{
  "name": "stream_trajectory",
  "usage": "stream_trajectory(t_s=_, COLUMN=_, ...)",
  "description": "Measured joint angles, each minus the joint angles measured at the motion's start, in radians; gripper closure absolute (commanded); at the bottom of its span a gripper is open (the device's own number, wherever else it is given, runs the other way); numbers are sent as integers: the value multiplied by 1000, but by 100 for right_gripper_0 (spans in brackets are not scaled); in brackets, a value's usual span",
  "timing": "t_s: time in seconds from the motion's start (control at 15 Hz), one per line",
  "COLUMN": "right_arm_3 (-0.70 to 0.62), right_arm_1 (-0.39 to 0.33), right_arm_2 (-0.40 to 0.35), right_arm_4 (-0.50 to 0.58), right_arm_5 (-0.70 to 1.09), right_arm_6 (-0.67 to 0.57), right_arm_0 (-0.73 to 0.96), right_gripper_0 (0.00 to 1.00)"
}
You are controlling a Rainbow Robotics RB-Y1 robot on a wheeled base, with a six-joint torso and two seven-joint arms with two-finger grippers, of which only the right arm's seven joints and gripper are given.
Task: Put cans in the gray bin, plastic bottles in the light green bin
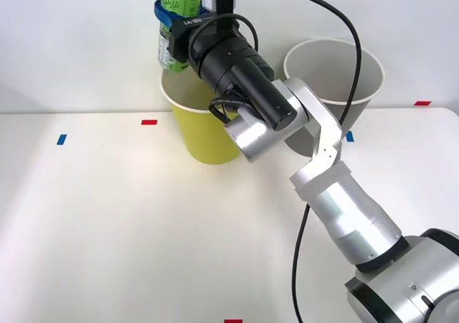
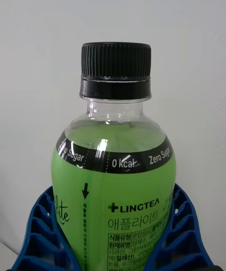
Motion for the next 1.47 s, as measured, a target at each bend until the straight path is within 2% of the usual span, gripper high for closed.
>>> stream_trajectory(t_s=0.4, right_arm_3=64, right_arm_1=7, right_arm_2=-9, right_arm_4=2, right_arm_5=0, right_arm_6=0, right_arm_0=-34, right_gripper_0=90)
stream_trajectory(t_s=0.47, right_arm_3=68, right_arm_1=7, right_arm_2=-12, right_arm_4=2, right_arm_5=0, right_arm_6=0, right_arm_0=-35, right_gripper_0=75)
stream_trajectory(t_s=0.67, right_arm_3=69, right_arm_1=3, right_arm_2=-16, right_arm_4=1, right_arm_5=0, right_arm_6=0, right_arm_0=-35, right_gripper_0=15)
stream_trajectory(t_s=0.73, right_arm_3=70, right_arm_1=0, right_arm_2=-16, right_arm_4=1, right_arm_5=0, right_arm_6=0, right_arm_0=-35, right_gripper_0=6)
stream_trajectory(t_s=0.87, right_arm_3=70, right_arm_1=-3, right_arm_2=-9, right_arm_4=1, right_arm_5=1, right_arm_6=0, right_arm_0=-34, right_gripper_0=2)
stream_trajectory(t_s=1.2, right_arm_3=69, right_arm_1=-9, right_arm_2=2, right_arm_4=1, right_arm_5=-8, right_arm_6=1, right_arm_0=-32, right_gripper_0=2)
stream_trajectory(t_s=1.47, right_arm_3=59, right_arm_1=-28, right_arm_2=10, right_arm_4=1, right_arm_5=-138, right_arm_6=0, right_arm_0=12, right_gripper_0=2)
